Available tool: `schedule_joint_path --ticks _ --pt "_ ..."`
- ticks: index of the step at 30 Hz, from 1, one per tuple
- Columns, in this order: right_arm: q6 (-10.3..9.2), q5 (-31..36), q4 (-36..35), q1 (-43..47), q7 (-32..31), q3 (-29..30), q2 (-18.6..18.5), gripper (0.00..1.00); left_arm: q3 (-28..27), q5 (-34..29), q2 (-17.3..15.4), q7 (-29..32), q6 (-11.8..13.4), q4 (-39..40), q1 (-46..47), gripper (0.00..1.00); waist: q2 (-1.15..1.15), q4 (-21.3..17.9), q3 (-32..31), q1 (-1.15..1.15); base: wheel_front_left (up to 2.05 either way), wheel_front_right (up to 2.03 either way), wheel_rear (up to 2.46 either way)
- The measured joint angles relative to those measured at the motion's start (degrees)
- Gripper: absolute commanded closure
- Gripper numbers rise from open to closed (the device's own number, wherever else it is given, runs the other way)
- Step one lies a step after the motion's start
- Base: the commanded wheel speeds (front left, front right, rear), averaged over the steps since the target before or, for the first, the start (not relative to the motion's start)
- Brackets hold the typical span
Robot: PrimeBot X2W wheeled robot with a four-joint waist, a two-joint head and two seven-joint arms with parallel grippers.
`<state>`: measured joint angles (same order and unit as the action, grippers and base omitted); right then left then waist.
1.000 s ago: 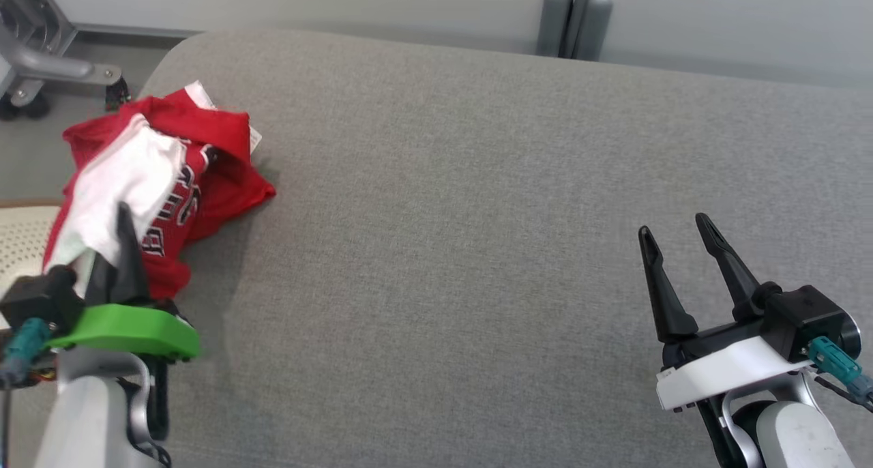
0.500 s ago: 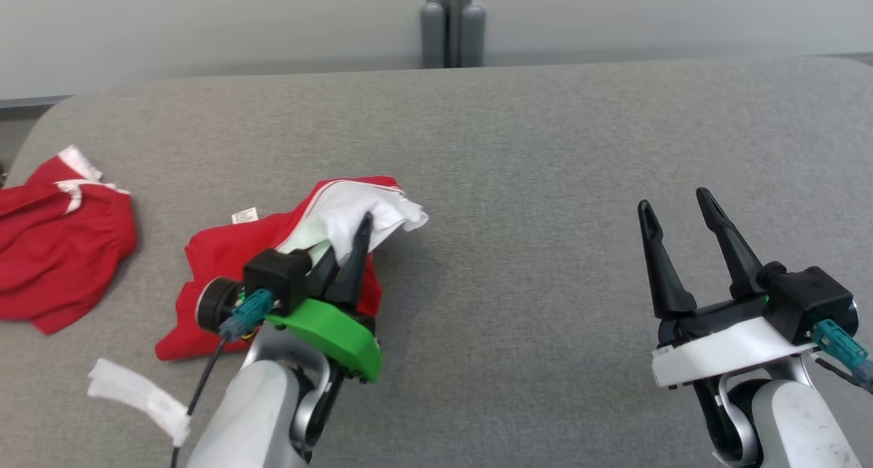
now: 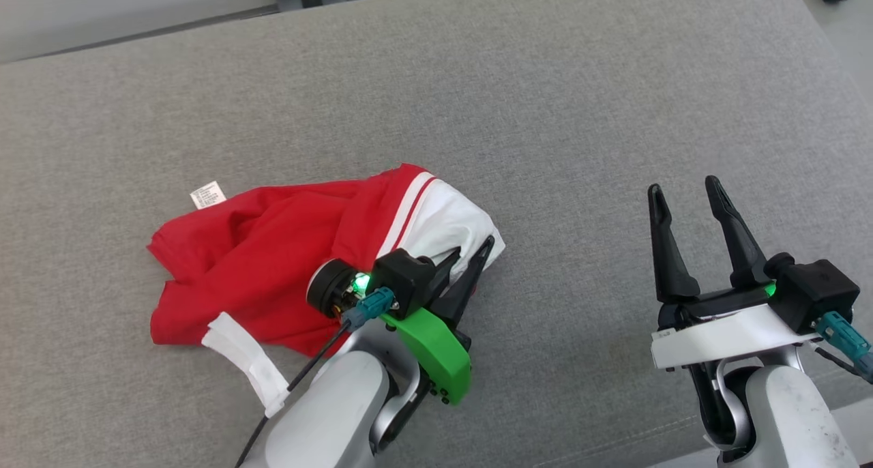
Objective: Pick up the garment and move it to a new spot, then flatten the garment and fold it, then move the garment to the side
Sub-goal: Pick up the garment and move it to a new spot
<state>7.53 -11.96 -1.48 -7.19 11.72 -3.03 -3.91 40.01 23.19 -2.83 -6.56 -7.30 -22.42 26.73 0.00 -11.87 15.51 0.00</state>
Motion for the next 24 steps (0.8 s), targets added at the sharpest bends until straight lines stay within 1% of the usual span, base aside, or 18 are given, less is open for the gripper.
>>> schedule_joint_path --ticks 1,3,6,9,12,16,21,24 --pt "0.00 -0.04 0.29 -0.16 0.04 0.02 0.07 0.00 0.89 0.44 -0.03 -0.68 0.00 -0.19 0.19 0.00 0.00 -0.50 0.61 0.00 0.00 0.00 0.00" --pt "0.00 -0.03 0.76 -0.21 0.37 0.09 0.20 0.00 2.20 0.64 -0.01 -2.16 0.27 -0.19 0.59 0.00 0.00 -1.23 1.48 0.00 0.00 0.00 0.00" --pt "0.00 0.07 1.21 -0.21 0.48 0.11 0.25 0.00 3.13 -0.03 0.03 -4.58 1.58 0.34 1.12 0.00 0.00 -1.39 1.83 0.00 0.00 0.00 0.00" --pt "0.00 0.55 1.37 -0.18 0.40 -0.21 0.36 0.00 2.63 -1.16 -0.05 -6.26 3.24 1.74 1.13 0.00 0.00 -0.97 1.34 0.00 0.00 0.00 0.00" --pt "0.00 0.68 1.20 0.10 -0.11 -0.42 0.35 0.00 0.49 -1.62 -1.53 -7.19 5.83 4.02 0.14 0.00 0.00 0.03 0.38 0.00 0.00 0.00 0.00" --pt "0.00 0.90 0.74 0.86 -0.81 -0.26 0.11 0.00 -2.97 -0.96 -4.11 -7.70 8.47 6.49 -2.72 0.00 0.00 2.20 -1.13 0.00 0.00 0.00 0.00" --pt "0.00 1.16 -0.23 1.82 -1.81 0.30 0.01 0.00 -8.88 1.08 -7.39 -8.17 12.23 10.10 -6.32 0.00 0.00 5.30 -3.36 0.00 0.00 0.00 0.00" --pt "0.00 1.18 -0.64 2.47 -2.38 0.44 -0.05 0.00 -12.38 2.18 -9.22 -8.21 13.93 11.28 -8.45 0.00 0.00 6.84 -4.50 0.00 0.00 0.00 0.00"
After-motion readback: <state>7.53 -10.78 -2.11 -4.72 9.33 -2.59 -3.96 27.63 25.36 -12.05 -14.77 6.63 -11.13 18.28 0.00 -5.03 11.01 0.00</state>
